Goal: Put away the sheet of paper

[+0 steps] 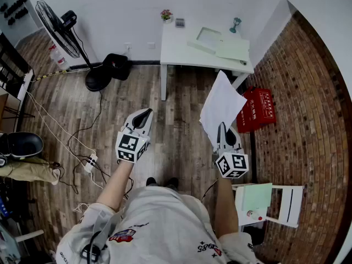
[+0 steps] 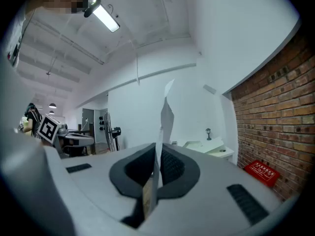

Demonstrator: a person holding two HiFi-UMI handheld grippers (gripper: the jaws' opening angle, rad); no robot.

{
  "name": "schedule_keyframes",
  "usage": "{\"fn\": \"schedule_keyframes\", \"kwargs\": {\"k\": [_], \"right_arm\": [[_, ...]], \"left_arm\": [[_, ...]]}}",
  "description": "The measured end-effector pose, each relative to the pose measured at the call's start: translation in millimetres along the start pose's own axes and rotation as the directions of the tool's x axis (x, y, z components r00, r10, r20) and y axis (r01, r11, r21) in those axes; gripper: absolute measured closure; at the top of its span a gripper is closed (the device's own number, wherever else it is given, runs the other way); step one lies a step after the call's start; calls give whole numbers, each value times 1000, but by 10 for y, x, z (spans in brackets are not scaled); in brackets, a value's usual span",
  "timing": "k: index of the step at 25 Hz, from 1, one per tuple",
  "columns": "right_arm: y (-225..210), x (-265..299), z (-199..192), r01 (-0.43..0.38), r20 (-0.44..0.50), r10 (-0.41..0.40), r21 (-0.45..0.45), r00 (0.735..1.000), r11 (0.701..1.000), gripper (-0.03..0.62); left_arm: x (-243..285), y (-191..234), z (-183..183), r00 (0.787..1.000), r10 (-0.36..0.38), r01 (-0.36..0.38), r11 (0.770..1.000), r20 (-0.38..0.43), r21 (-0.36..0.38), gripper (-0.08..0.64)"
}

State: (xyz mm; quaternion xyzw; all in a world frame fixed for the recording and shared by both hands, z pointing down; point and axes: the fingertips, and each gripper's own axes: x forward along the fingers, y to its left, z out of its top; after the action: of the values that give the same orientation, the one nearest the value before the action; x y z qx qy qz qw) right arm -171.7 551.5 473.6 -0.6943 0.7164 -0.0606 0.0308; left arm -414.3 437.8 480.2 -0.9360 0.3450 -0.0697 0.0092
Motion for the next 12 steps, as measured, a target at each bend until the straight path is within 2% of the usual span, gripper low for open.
{"fn": "schedule_keyframes", "kwargs": {"k": [12], "right_arm": [[-173, -102, -46, -10, -13, 10, 2, 1000, 1000, 597]], "left_arm": [[160, -219, -17, 1000, -16, 16, 1000, 0, -7, 534]]}}
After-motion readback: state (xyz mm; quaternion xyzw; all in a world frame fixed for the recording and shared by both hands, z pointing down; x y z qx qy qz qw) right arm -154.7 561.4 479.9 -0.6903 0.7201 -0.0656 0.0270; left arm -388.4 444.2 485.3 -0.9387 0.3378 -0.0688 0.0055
